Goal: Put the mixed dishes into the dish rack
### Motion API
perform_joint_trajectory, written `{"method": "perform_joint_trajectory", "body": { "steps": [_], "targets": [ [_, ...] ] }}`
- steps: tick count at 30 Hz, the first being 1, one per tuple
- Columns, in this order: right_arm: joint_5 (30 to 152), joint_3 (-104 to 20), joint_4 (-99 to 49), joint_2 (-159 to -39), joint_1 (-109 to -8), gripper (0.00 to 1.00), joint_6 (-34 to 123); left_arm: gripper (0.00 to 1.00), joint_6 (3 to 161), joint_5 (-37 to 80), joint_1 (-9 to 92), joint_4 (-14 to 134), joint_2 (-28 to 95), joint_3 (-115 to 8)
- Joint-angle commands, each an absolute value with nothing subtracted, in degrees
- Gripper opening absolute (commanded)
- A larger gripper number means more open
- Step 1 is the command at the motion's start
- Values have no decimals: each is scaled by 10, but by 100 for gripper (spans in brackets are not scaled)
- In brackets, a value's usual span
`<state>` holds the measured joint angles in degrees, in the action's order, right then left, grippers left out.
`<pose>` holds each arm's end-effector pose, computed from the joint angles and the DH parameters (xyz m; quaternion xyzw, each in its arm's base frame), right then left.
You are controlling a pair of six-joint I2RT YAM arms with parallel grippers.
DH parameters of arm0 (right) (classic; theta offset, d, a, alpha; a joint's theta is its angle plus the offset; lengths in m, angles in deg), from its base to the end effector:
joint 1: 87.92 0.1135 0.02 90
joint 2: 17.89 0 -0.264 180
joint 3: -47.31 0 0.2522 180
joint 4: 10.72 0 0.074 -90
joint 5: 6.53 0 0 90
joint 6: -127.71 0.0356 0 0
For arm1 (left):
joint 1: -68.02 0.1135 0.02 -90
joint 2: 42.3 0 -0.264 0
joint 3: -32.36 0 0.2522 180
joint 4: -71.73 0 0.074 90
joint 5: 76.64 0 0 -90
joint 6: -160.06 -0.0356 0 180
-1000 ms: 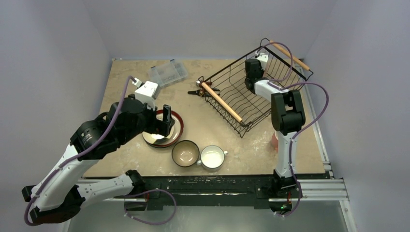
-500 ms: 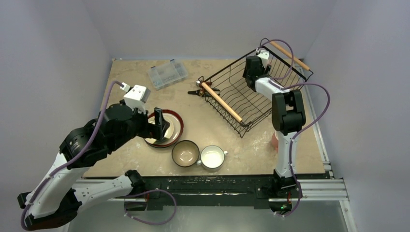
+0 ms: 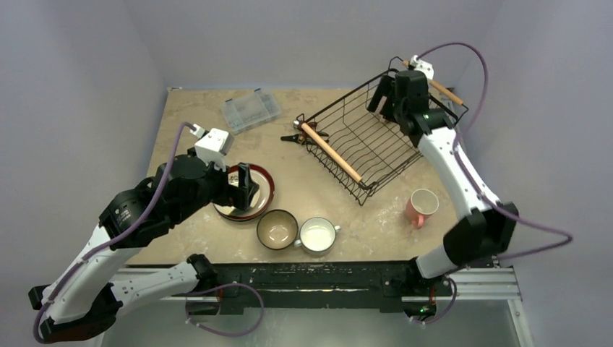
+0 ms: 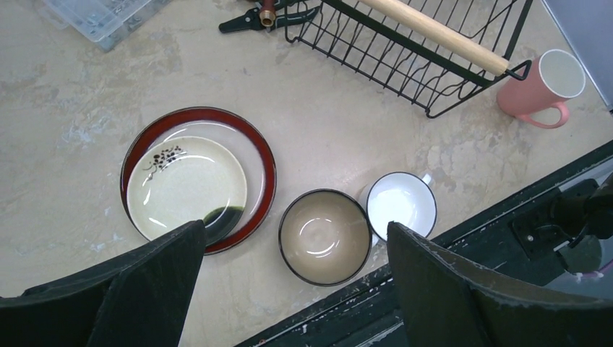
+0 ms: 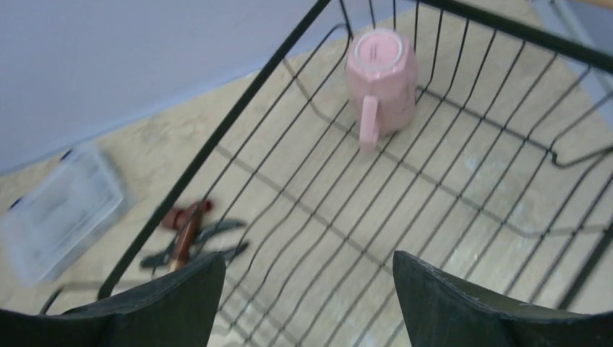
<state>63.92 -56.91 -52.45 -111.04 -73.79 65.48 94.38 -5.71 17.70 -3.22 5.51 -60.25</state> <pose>0.3661 0.0799 0.3707 0.1851 0.8402 0.0367 0.5083 0.0822 -0.0809 0.4327 0.1117 0.8514 -0.1841 0.4783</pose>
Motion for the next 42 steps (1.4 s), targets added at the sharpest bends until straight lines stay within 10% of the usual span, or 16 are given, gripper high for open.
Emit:
{"method": "perform_joint_trajectory", "body": {
  "steps": [1,18,42],
  "targets": [
    [707,-469,-651,-964,-731,86,705,95,920,-40,175,21,64,-584],
    [535,-347,-1017,-674,-733,83,919,94,985,48,175,62,110,-576],
    [445,-156,-820,-629,-772,75,1006,100,1120,93,174,16,-27,-439]
  ]
}}
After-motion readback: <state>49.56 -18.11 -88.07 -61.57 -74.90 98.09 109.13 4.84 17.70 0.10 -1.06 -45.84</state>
